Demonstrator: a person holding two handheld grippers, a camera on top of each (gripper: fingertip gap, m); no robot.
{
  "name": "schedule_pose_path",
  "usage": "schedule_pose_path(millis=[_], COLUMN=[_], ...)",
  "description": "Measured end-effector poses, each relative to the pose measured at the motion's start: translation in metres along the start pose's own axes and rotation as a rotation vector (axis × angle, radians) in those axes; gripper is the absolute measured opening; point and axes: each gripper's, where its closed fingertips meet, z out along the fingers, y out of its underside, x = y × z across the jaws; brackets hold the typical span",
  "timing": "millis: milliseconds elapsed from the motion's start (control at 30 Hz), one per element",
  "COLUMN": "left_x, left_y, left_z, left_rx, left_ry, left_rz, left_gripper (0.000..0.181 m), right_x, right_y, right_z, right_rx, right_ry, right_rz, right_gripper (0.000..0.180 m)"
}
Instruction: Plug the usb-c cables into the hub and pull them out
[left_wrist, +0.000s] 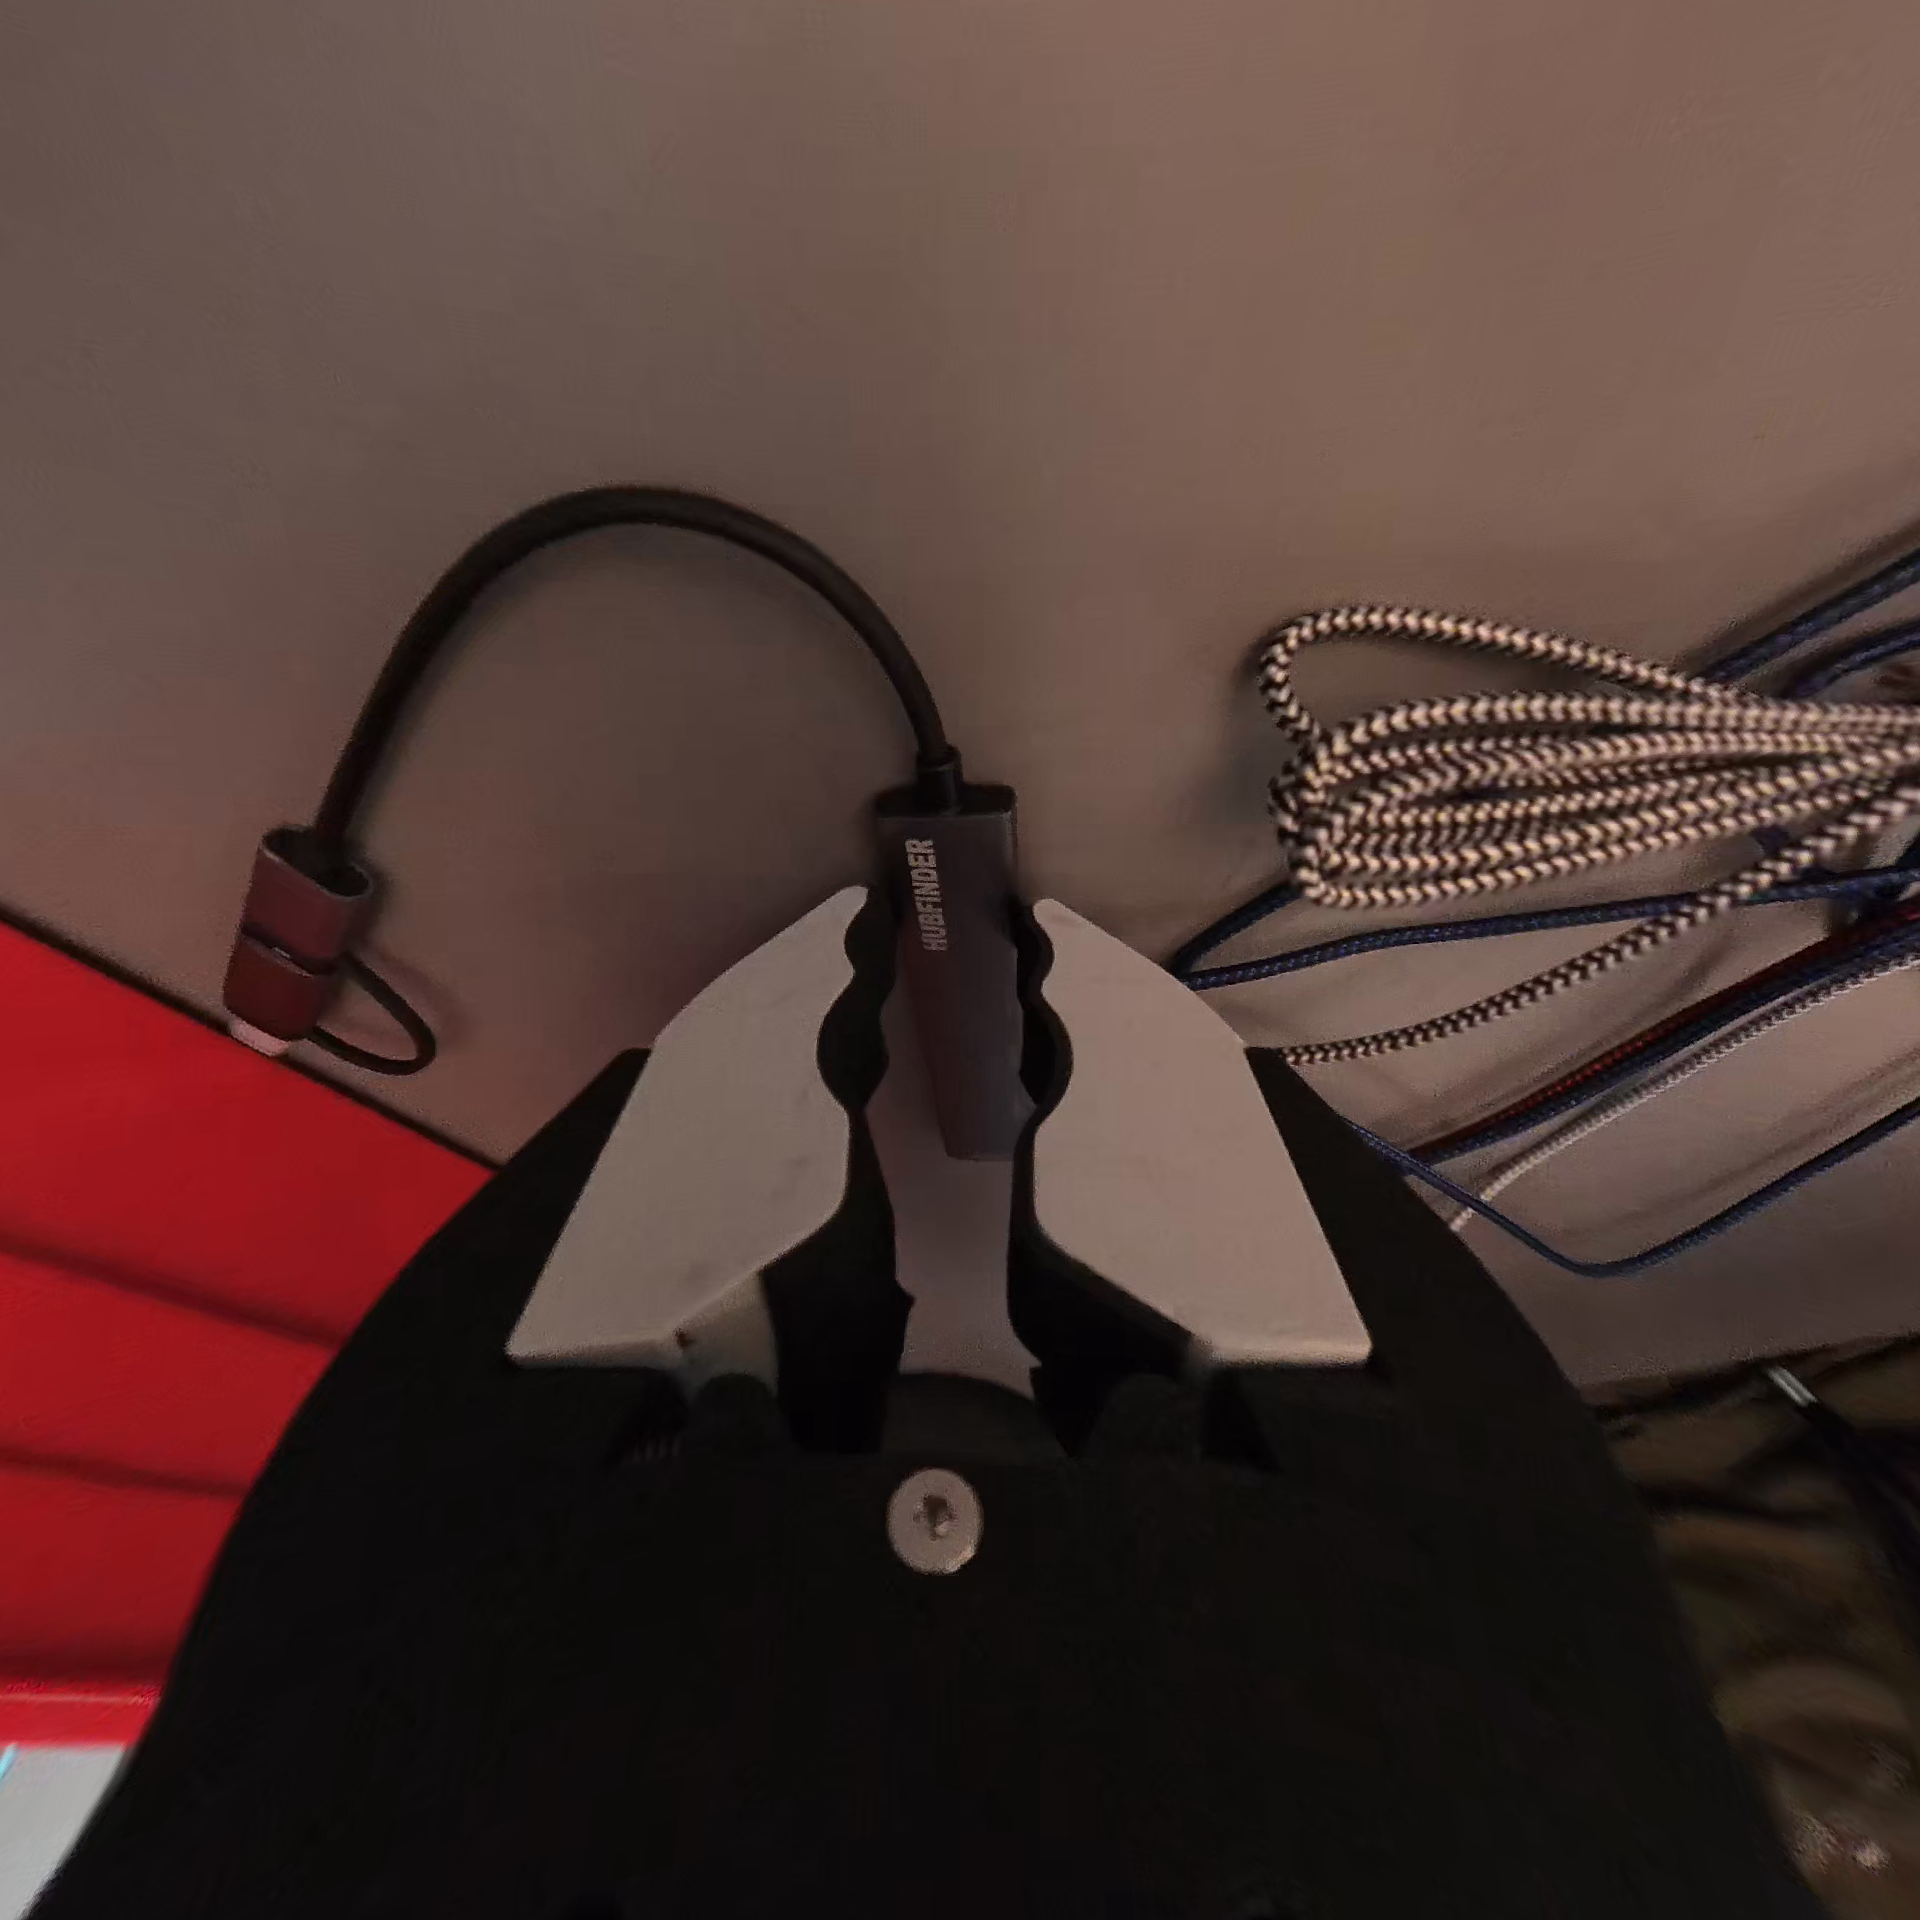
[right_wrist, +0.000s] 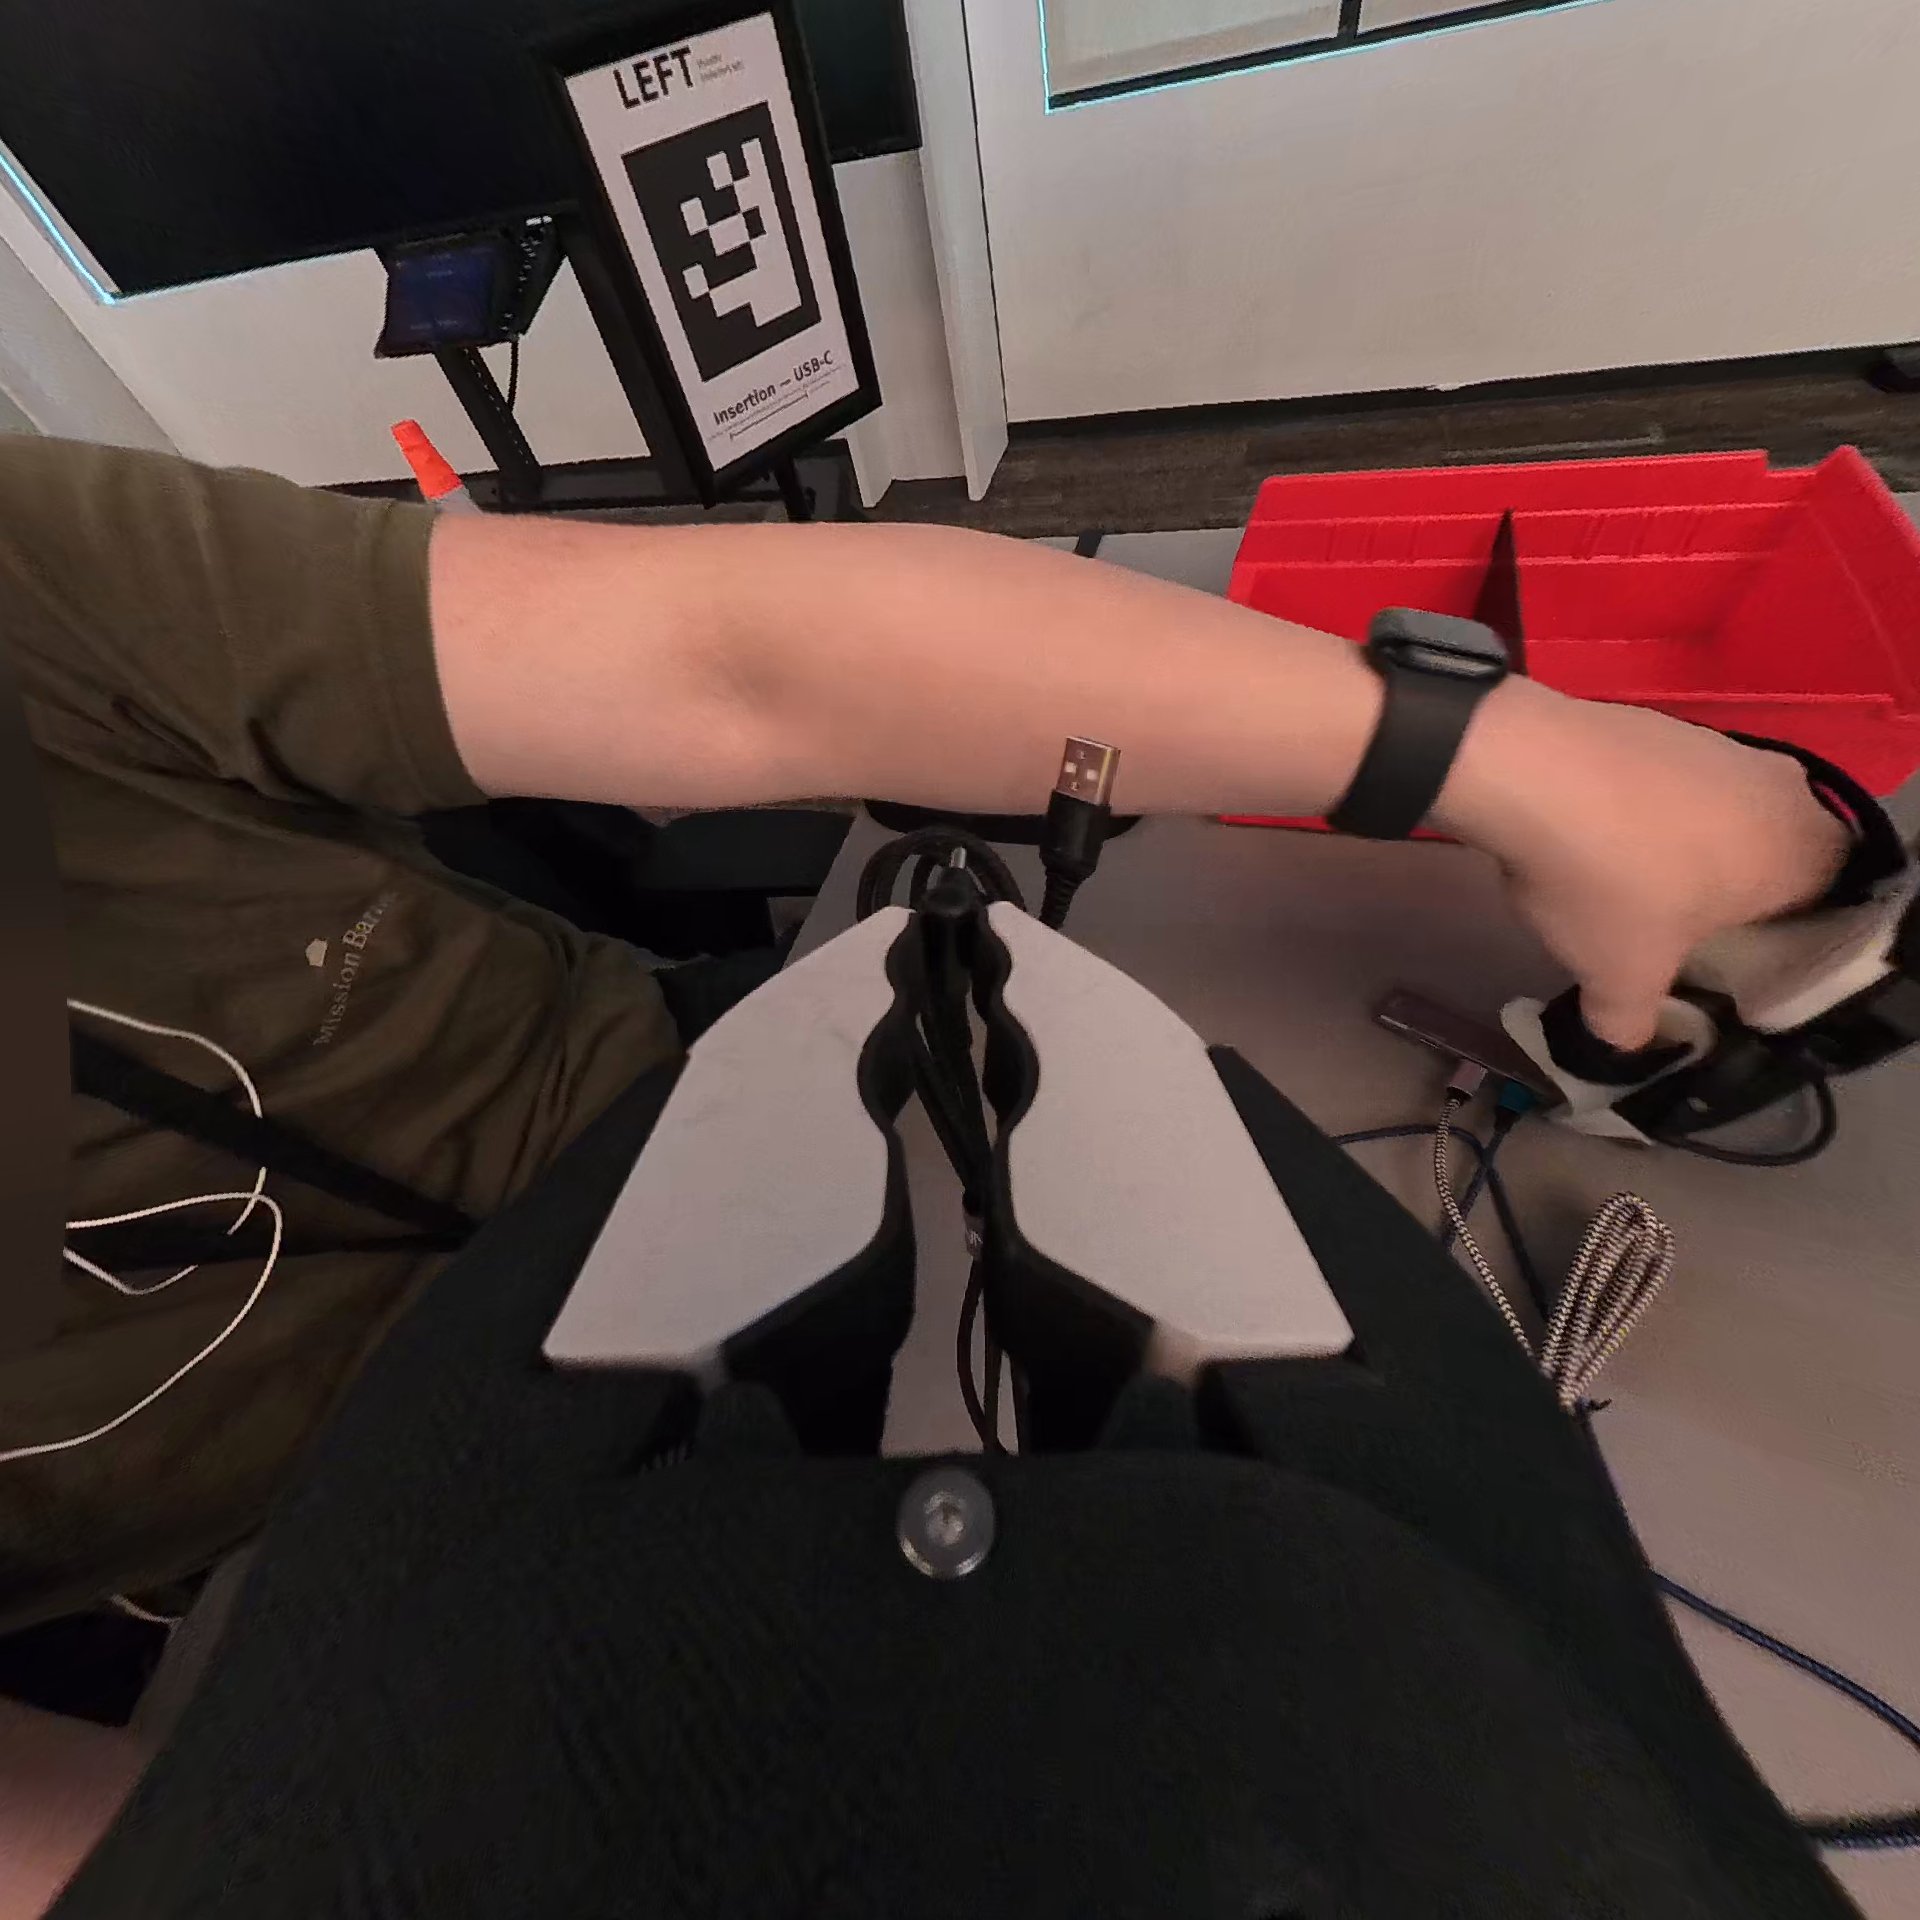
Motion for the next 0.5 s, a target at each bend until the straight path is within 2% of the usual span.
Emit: schedule_pose_path(millis=[200, 333, 500], left_x=[0.004, 0.005, 0.017], left_y=[-0.013, -0.017, 0.0], left_z=[-0.048, -0.112, -0.188], left_rx=[0.405, 0.774, 1.178], left_ry=[0.04, 0.06, 0.009], left_rz=[0.051, 0.027, 0.041], left_gripper=[0.022, 0.022, 0.021], right_x=[0.013, 0.034, 0.071], right_y=[0.002, 0.001, 0.006], right_z=[-0.006, -0.002, 0.002], right_rx=[0.008, 0.028, 0.02], right_ry=[0.054, 0.148, 0.379], right_rz=[0.033, 0.099, 0.154], right_gripper=[0.008, 0.008, 0.008])
